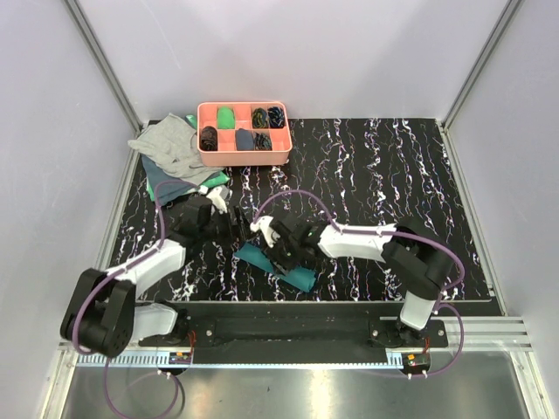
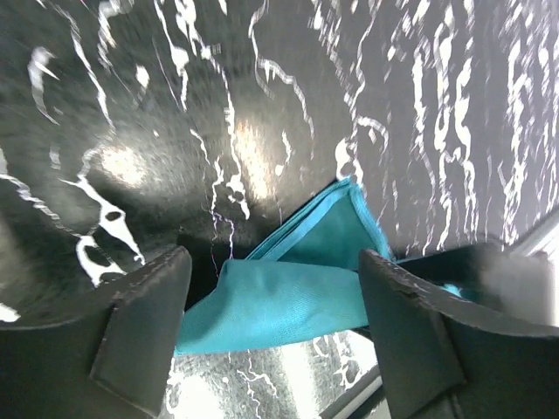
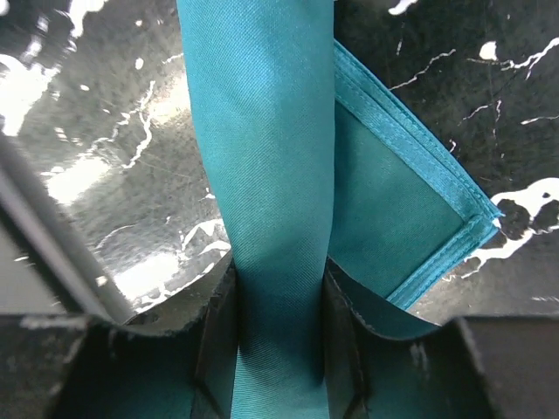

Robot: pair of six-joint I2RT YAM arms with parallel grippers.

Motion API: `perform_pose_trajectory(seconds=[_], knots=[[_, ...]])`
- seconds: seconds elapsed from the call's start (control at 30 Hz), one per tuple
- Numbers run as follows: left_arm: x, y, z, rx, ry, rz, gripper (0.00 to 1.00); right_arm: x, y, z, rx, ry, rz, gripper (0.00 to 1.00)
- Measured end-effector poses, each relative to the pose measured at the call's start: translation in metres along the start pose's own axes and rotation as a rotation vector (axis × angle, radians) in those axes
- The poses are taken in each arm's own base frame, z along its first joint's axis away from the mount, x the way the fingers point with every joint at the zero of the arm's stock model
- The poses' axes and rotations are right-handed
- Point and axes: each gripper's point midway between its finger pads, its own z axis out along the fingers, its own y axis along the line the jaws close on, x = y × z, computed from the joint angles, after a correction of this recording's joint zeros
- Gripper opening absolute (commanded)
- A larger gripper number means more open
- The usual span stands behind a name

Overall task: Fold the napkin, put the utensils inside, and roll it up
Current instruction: Roll the napkin with the utensil

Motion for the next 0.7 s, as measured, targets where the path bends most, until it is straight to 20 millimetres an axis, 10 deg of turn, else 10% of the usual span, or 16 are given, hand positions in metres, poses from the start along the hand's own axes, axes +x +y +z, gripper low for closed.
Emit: perform_pose_trajectory(seconds=[0.23,0.7], knots=[[-0.020,-0.009,-0.020,-0.010,-0.113,0.037,0.83,-0.002,-0.004,-0.003,-0.242,-0.005,0.182,0.42],[0.016,0.016,-0.010,-0.047,-0.041,-0.002,0.66,0.004,0.002,-0.006,-0.657,0.048,0.436,0.39]])
